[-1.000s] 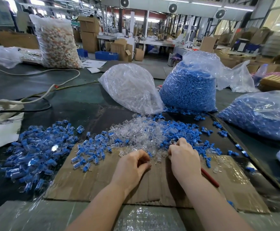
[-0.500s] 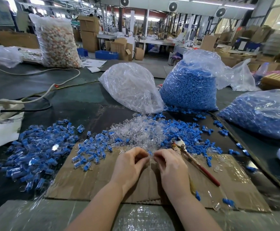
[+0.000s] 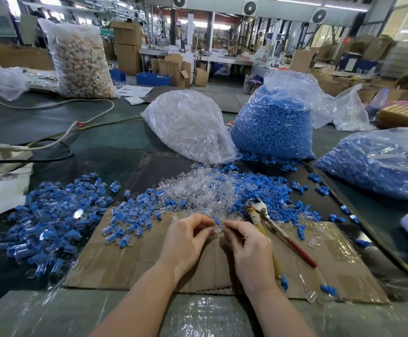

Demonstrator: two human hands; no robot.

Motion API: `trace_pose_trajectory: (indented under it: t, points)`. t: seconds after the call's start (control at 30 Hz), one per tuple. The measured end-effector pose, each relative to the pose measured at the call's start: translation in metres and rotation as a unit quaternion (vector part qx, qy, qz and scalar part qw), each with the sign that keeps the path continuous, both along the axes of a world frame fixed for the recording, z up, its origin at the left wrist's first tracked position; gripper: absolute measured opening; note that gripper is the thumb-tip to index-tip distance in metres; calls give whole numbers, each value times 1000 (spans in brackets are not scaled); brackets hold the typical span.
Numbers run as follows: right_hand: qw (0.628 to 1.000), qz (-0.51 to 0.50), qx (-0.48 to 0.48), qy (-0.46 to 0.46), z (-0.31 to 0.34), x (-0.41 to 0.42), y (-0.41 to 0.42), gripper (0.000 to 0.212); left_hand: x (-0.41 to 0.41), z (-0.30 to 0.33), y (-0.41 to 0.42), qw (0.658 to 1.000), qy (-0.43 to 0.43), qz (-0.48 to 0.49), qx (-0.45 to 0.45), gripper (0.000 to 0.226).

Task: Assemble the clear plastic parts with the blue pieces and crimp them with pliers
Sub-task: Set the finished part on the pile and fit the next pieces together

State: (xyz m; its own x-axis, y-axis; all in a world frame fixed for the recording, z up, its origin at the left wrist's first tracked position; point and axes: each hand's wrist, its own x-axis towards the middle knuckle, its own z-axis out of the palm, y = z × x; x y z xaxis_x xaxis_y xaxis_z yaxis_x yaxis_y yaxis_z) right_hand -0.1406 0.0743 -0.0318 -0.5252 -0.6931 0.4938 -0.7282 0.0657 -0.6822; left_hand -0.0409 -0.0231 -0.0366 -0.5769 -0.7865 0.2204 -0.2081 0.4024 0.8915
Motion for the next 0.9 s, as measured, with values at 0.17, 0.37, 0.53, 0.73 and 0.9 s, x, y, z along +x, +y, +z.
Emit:
trace_pose_trajectory:
  t: [0.17, 0.37, 0.53, 0.73, 0.9]
  points:
    - [1000, 0, -1, -10, -1, 2, 1, 3, 1, 1, 0, 1000, -8, 0, -7, 21]
    - [1000, 21, -9, 12, -2, 2, 0, 19, 1, 2, 2, 1000, 1, -4, 2, 20]
    - [1000, 5, 1, -10, -4, 1, 0, 9, 2, 3, 2, 1000, 14, -4, 22, 19]
    - [999, -10, 34, 11, -6, 2, -2, 6, 3, 6, 3, 998, 41, 5, 48, 18]
    - [997, -15, 70, 28, -6, 2, -3, 15, 5, 7, 2, 998, 39, -5, 45, 17]
